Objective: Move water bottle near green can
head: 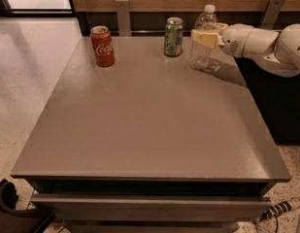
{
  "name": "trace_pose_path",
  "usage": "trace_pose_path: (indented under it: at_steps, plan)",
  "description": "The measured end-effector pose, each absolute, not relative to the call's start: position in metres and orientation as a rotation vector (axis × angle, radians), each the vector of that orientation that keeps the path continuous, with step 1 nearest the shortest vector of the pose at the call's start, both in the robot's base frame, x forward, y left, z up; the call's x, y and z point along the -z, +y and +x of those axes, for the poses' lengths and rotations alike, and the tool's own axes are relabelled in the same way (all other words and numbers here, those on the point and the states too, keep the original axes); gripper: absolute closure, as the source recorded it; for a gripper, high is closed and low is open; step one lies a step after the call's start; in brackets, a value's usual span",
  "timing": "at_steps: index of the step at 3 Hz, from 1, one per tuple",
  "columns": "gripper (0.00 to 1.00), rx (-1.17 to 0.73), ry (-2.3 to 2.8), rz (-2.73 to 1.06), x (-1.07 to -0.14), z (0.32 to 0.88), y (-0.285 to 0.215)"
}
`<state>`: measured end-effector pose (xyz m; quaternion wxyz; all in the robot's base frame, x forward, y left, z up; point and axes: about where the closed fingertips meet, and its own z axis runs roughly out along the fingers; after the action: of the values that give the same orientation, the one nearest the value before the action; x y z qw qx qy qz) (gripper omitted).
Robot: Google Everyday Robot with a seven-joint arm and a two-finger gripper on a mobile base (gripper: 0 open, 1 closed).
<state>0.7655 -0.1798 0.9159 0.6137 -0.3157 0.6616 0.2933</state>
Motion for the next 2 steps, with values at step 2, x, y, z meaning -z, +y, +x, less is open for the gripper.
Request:
trace_pose_path:
  at_steps: [2]
  plan:
    - [0.06, -0.680, 1.524, -0.730, -0.9156, 0.7660, -0.1768]
